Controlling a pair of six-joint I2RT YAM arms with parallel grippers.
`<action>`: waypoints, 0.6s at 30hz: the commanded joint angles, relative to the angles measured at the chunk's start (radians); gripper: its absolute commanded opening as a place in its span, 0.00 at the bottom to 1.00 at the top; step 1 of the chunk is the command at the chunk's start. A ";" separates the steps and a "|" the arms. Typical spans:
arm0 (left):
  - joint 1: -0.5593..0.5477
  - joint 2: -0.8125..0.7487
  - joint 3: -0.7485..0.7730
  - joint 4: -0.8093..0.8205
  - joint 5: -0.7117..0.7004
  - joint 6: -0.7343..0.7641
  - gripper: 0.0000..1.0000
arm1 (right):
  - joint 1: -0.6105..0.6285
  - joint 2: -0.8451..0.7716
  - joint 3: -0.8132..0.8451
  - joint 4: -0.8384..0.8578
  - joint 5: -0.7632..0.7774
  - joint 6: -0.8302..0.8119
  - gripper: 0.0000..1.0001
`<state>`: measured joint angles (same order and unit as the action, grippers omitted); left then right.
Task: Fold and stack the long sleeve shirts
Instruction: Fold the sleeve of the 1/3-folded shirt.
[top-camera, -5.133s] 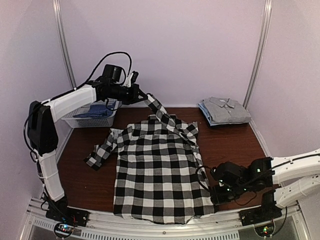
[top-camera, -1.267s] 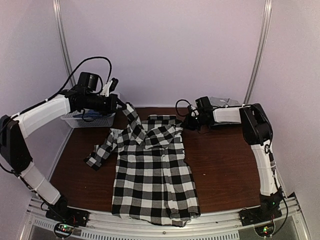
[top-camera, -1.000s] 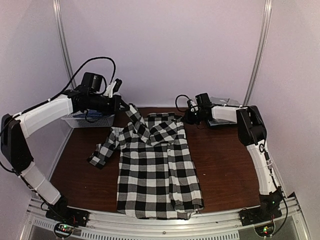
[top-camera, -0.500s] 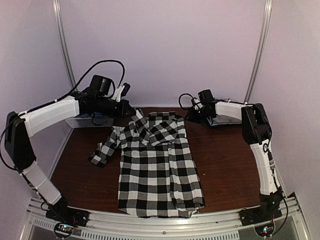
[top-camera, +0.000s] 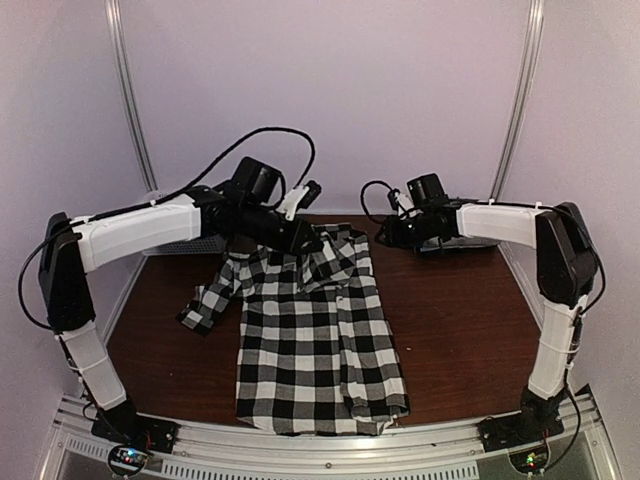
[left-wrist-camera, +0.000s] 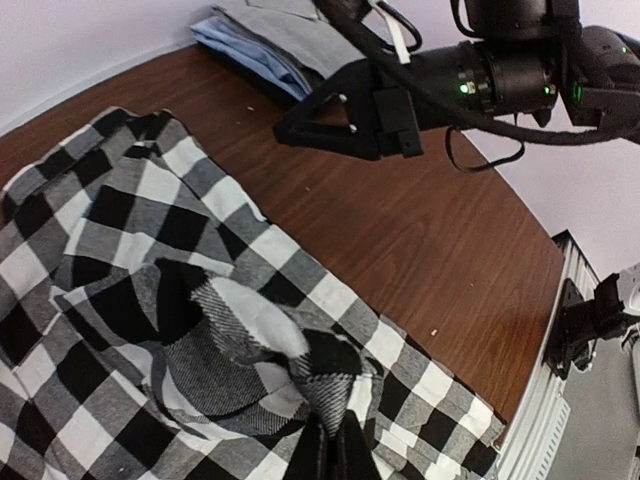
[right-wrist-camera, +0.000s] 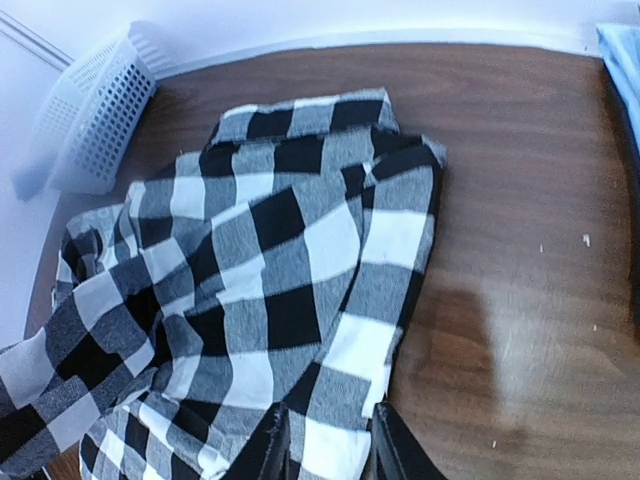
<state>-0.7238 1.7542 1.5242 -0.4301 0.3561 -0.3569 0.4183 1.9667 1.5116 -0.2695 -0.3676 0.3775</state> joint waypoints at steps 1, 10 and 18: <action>-0.101 0.104 0.048 -0.051 0.057 0.048 0.00 | 0.006 -0.121 -0.139 0.046 0.023 0.031 0.30; -0.213 0.235 0.042 -0.082 0.170 0.058 0.00 | 0.053 -0.313 -0.396 0.071 0.047 0.052 0.30; -0.240 0.250 0.041 -0.149 0.271 0.099 0.00 | 0.095 -0.400 -0.483 0.043 0.072 0.061 0.29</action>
<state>-0.9466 2.0045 1.5593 -0.5335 0.5537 -0.3077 0.4927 1.6238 1.0645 -0.2279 -0.3321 0.4252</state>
